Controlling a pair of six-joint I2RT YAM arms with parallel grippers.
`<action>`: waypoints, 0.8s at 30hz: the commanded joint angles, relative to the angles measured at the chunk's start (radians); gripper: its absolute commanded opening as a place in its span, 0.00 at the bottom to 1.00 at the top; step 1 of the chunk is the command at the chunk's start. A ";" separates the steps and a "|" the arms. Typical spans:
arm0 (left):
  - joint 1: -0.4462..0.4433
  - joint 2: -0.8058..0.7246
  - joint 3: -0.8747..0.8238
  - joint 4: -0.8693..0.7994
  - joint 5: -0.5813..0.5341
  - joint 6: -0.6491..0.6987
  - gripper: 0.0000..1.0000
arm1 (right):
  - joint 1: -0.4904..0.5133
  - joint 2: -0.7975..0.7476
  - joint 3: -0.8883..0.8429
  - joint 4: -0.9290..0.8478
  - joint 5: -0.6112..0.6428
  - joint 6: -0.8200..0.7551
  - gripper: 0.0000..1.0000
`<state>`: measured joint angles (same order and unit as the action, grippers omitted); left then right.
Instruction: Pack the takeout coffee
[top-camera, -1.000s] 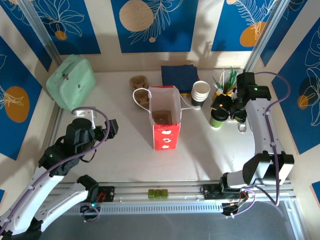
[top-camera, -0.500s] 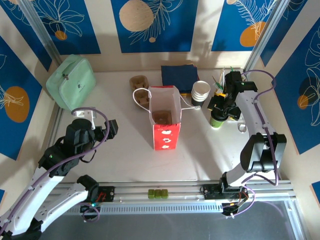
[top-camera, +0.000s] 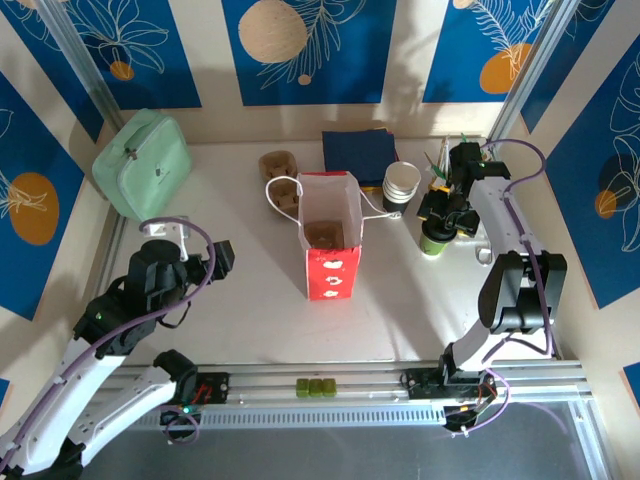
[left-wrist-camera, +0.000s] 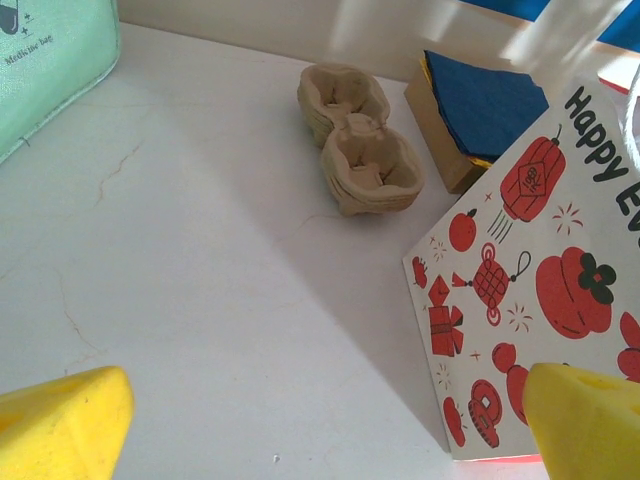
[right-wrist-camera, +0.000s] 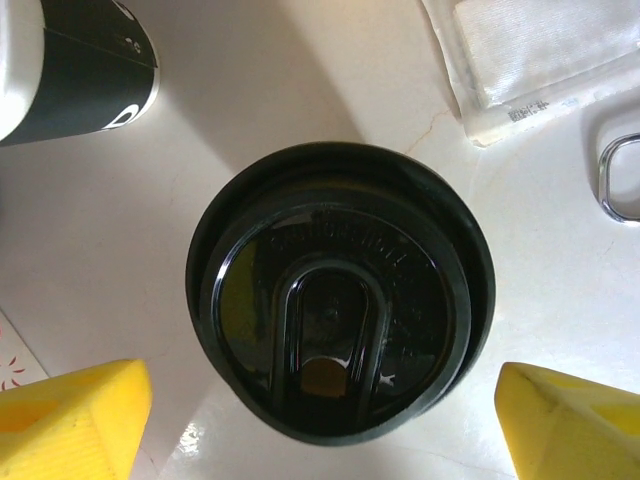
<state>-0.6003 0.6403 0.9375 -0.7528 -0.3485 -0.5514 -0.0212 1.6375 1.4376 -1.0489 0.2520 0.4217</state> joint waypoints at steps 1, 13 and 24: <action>0.000 -0.013 -0.012 -0.017 0.007 -0.018 0.99 | -0.005 0.025 0.018 0.006 -0.007 -0.024 0.88; 0.002 -0.016 -0.009 -0.021 0.011 -0.022 0.99 | -0.004 0.064 0.024 0.015 0.015 -0.025 0.81; 0.001 -0.016 -0.012 -0.024 0.015 -0.030 0.99 | -0.005 0.058 0.034 0.009 -0.004 -0.009 0.79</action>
<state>-0.6003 0.6338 0.9298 -0.7715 -0.3412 -0.5709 -0.0212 1.6974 1.4399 -1.0325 0.2653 0.4080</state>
